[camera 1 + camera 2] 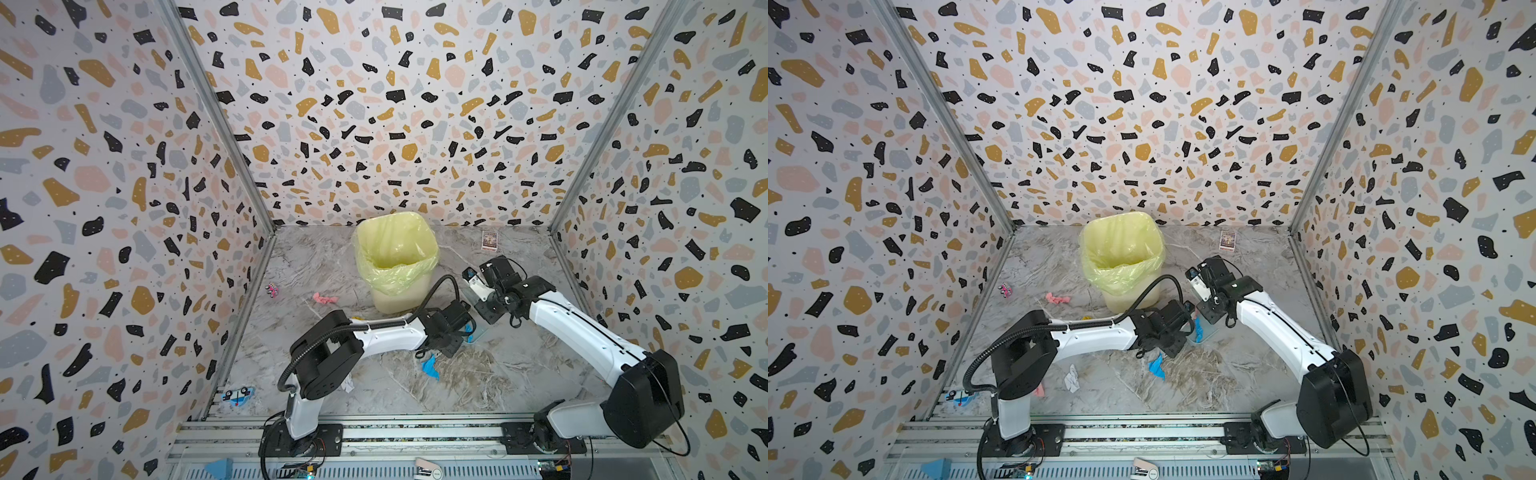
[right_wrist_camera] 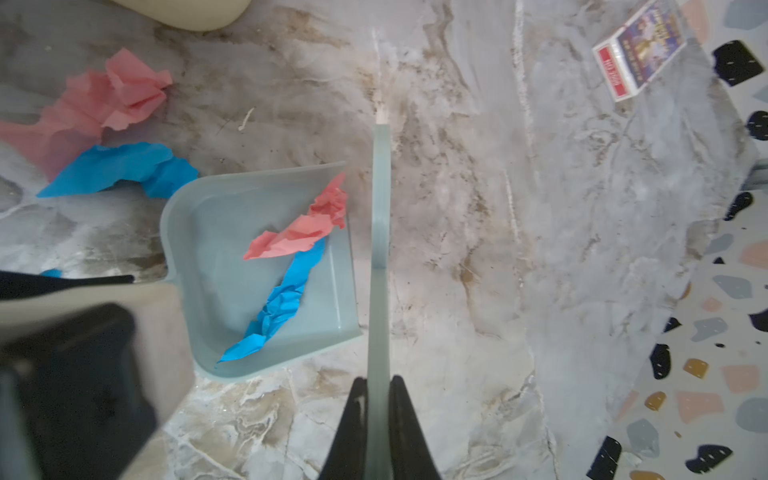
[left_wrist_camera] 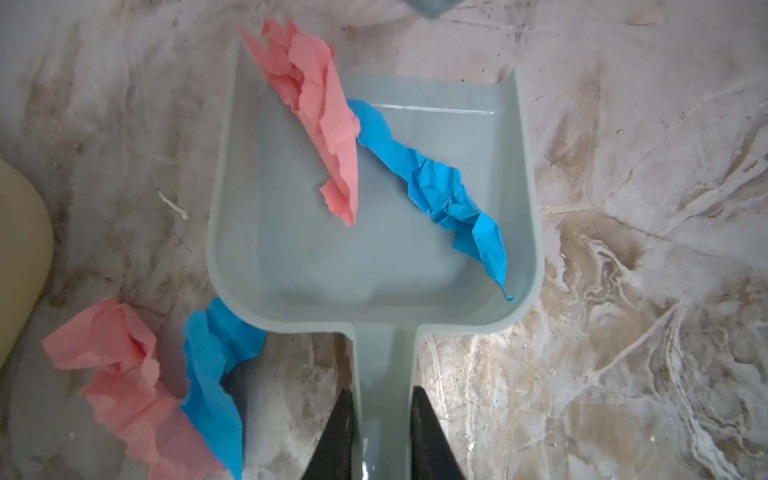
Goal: Sweep away the paper scraps from the table
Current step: 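Sweep the pink and blue scraps into the dustpan with the right-held brush, then lift the dustpan with the left gripper while the right arm raises the brush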
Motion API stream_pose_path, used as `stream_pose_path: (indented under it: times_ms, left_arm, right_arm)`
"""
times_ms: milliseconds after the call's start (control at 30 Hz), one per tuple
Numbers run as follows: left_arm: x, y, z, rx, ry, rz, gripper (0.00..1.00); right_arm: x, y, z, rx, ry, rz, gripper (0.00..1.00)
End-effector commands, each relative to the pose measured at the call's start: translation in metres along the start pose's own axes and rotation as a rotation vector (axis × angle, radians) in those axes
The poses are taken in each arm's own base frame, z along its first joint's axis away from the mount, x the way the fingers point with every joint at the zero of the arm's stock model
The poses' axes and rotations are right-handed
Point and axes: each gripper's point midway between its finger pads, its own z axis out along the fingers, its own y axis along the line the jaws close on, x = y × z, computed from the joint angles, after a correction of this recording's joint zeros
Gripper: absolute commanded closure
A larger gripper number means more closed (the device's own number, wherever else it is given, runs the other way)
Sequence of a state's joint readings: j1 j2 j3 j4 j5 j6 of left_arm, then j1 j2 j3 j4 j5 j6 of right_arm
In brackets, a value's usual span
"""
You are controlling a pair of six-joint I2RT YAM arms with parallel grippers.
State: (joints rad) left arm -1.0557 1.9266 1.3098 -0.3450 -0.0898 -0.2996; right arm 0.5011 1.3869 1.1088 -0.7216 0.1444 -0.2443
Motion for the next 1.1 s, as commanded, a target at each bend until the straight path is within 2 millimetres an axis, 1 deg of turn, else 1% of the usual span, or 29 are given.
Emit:
stream_pose_path:
  times_ms: [0,133,233,300,433,567,667,833,1067]
  left_arm:
    - [-0.01,-0.001,0.001,0.002,-0.021,0.002,1.0]
    - [-0.01,-0.001,0.002,0.002,-0.021,0.002,1.0]
    - [-0.011,-0.001,0.001,0.0,-0.021,0.001,1.0]
    - [-0.01,0.0,0.002,-0.002,-0.021,0.0,1.0]
    - [-0.012,0.0,-0.001,-0.001,-0.028,0.001,1.0]
    - [-0.015,0.001,-0.008,-0.001,-0.052,0.004,1.0]
    - [-0.019,0.0,-0.017,0.009,-0.083,0.003,1.0]
    - [-0.027,0.0,-0.037,0.017,-0.137,0.01,1.0]
    - [-0.037,-0.001,-0.076,-0.003,-0.199,0.041,1.0]
  right_arm:
    - [-0.014,0.015,-0.018,-0.055,-0.068,-0.014,1.0]
    - [-0.006,0.029,-0.029,-0.099,-0.06,-0.016,1.0]
    - [-0.002,0.03,-0.039,-0.104,-0.075,-0.002,1.0]
    - [0.001,0.027,-0.043,-0.084,-0.077,0.001,1.0]
    - [0.006,0.008,-0.049,0.012,-0.07,0.007,1.0]
    - [0.001,-0.012,-0.061,0.054,-0.126,0.061,1.0]
    - [-0.002,-0.026,-0.07,0.062,-0.192,0.119,1.0]
    - [0.0,-0.048,-0.081,0.06,-0.277,0.223,1.0]
    - [0.01,-0.065,-0.085,0.051,-0.332,0.329,1.0]
